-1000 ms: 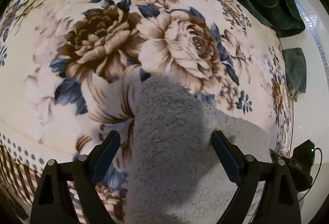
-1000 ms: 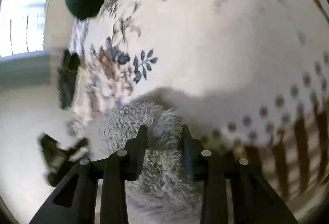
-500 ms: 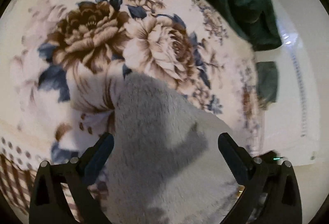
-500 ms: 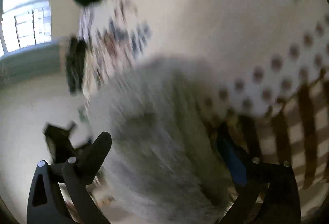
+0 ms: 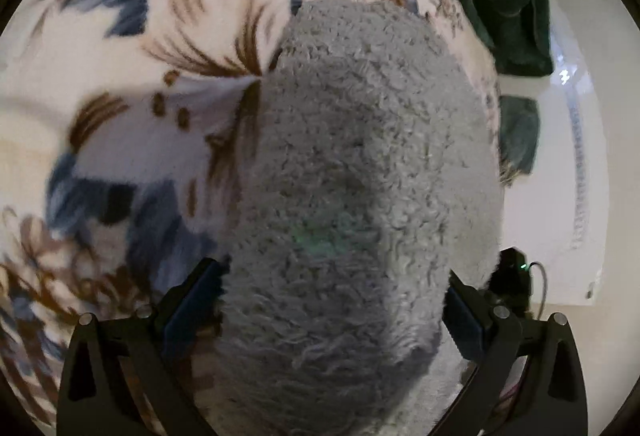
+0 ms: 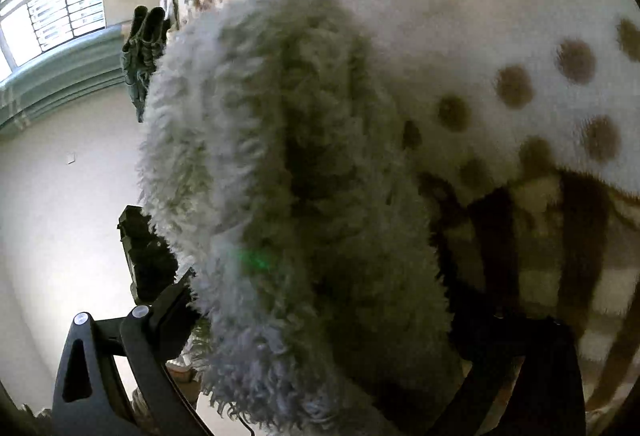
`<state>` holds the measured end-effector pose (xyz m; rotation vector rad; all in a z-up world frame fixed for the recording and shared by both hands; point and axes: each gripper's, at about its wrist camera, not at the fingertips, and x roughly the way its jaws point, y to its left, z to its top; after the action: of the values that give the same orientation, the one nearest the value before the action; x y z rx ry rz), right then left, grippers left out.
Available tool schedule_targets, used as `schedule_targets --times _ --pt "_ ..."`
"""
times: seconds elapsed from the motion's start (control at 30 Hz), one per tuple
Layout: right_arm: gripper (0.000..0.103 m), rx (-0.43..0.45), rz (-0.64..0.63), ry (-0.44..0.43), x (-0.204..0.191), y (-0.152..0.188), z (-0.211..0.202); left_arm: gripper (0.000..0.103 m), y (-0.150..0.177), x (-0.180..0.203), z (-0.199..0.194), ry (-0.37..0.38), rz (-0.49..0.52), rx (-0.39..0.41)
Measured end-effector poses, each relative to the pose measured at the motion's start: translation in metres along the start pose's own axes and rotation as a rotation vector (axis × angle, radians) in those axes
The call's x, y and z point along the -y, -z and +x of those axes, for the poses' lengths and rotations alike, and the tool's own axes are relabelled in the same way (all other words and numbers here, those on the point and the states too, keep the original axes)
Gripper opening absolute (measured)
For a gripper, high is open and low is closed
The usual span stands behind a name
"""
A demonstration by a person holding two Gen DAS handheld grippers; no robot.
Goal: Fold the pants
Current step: 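Lift the folded grey garment with both grippers and carry it over the bed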
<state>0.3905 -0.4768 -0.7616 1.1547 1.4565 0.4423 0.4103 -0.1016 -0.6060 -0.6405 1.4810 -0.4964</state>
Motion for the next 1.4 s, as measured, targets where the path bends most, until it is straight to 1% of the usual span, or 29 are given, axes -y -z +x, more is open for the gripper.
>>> schedule_targets --times 0.03,0.07,0.1,0.13,0.17,0.27,0.33,0.43,0.57,0.7,0.83,0.87,0.93,0.97,1.07,1.1,1.13,1.23,1.3,1.33,1.4 --pt "0.082 0.006 -0.014 -0.004 -0.003 0.001 0.000 0.080 0.001 0.002 -0.005 0.025 0.007 0.024" --pt "0.070 0.009 -0.015 -0.007 -0.007 -0.001 -0.003 0.062 0.003 0.005 -0.010 0.034 0.017 0.044" --pt "0.067 0.024 -0.017 -0.006 -0.011 0.001 -0.004 0.057 0.004 0.007 -0.014 0.038 0.034 0.056" --pt "0.060 0.042 -0.029 -0.001 -0.016 0.002 -0.007 0.051 0.005 0.009 -0.017 0.047 0.046 0.063" --pt "0.055 0.060 -0.042 0.012 -0.022 0.003 -0.009 0.049 0.006 0.012 -0.021 0.061 0.052 0.067" --pt "0.051 0.100 -0.048 0.026 -0.038 0.012 -0.016 0.046 0.009 0.021 -0.033 0.075 0.066 0.063" --pt "0.050 0.113 -0.052 0.028 -0.050 0.019 -0.023 0.046 0.007 0.025 -0.041 0.079 0.071 0.055" --pt "0.049 0.116 -0.059 0.023 -0.075 0.024 -0.028 0.046 0.001 0.041 -0.062 0.077 0.089 0.068" --pt "0.049 0.116 -0.103 0.025 -0.128 0.021 -0.026 0.046 -0.019 0.054 -0.110 0.090 0.080 0.121" --pt "0.049 0.126 -0.150 0.017 -0.204 0.001 -0.018 0.046 -0.055 0.057 -0.164 0.093 0.088 0.177" --pt "0.049 0.138 -0.206 0.015 -0.292 -0.033 0.005 0.046 -0.110 0.051 -0.223 0.098 0.093 0.237" --pt "0.049 0.141 -0.218 0.010 -0.315 -0.042 0.012 0.046 -0.134 0.049 -0.243 0.102 0.093 0.257" --pt "0.049 0.153 -0.238 0.010 -0.368 -0.069 0.033 0.046 -0.170 0.045 -0.268 0.107 0.093 0.279" --pt "0.049 0.158 -0.246 0.007 -0.394 -0.085 0.046 0.046 -0.201 0.040 -0.288 0.109 0.093 0.294" --pt "0.049 0.175 -0.266 0.009 -0.464 -0.137 0.086 0.046 -0.275 0.032 -0.331 0.101 0.113 0.327" --pt "0.049 0.183 -0.271 0.004 -0.490 -0.159 0.103 0.046 -0.293 0.029 -0.338 0.102 0.117 0.333" --pt "0.049 0.186 -0.274 0.003 -0.506 -0.174 0.116 0.046 -0.326 0.023 -0.352 0.102 0.123 0.343" --pt "0.049 0.193 -0.286 0.009 -0.563 -0.239 0.164 0.046 -0.401 0.005 -0.370 0.090 0.133 0.355" --pt "0.049 0.194 -0.299 0.028 -0.595 -0.281 0.194 0.046 -0.441 -0.008 -0.374 0.081 0.128 0.355" --pt "0.049 0.191 -0.300 0.035 -0.606 -0.298 0.206 0.046 -0.467 -0.019 -0.375 0.078 0.120 0.357" --pt "0.049 0.188 -0.296 0.050 -0.618 -0.325 0.227 0.046 -0.497 -0.034 -0.372 0.075 0.111 0.356"
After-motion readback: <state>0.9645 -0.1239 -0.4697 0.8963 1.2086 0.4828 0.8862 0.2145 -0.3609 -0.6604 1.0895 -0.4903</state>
